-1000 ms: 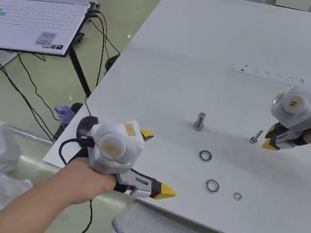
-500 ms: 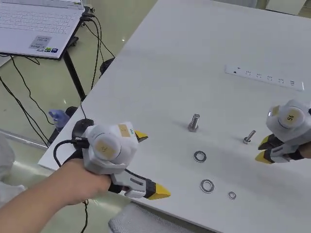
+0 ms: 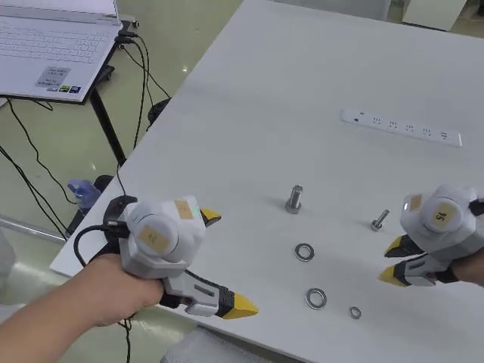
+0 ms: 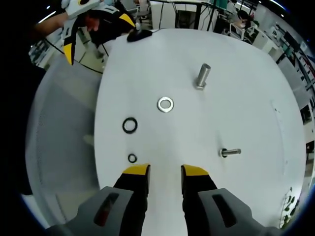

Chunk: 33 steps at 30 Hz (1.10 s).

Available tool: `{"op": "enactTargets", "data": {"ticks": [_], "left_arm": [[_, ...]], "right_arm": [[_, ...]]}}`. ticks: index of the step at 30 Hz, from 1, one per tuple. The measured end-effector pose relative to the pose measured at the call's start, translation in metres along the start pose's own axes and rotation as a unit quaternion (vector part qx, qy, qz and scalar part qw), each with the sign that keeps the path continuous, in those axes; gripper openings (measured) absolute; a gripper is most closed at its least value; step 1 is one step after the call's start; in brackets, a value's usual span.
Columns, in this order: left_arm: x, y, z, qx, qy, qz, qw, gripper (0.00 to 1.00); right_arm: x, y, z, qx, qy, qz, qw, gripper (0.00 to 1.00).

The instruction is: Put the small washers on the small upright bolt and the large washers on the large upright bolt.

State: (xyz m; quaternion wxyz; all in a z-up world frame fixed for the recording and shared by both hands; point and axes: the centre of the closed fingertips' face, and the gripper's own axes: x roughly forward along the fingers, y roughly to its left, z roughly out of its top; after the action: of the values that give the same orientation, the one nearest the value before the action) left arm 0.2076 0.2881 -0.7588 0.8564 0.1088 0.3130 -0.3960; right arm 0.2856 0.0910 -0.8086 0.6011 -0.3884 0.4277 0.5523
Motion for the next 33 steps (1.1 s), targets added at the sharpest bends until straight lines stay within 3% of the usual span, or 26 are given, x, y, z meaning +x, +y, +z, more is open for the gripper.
{"op": "enactTargets", "data": {"ticks": [9,17,25,33], "left_arm": [[0.001,0.0,-0.009,0.012,0.018,-0.005,0.9997,0.96],[0.001,0.002,-0.012,0.019,0.026,-0.004,0.9995,0.96],[-0.001,0.004,-0.01,0.019,0.023,0.001,0.9996,0.95],[-0.003,0.002,-0.01,0.018,0.022,0.002,0.9996,0.93]], "right_arm": [[0.015,0.011,0.001,-0.013,-0.004,0.004,0.9999,0.27],[0.036,0.02,-0.008,-0.016,-0.007,0.005,0.9998,0.28],[0.054,0.036,-0.014,-0.025,-0.006,0.0,0.9997,0.27],[0.066,0.05,-0.022,-0.025,0.005,0.013,0.9996,0.27]]}}
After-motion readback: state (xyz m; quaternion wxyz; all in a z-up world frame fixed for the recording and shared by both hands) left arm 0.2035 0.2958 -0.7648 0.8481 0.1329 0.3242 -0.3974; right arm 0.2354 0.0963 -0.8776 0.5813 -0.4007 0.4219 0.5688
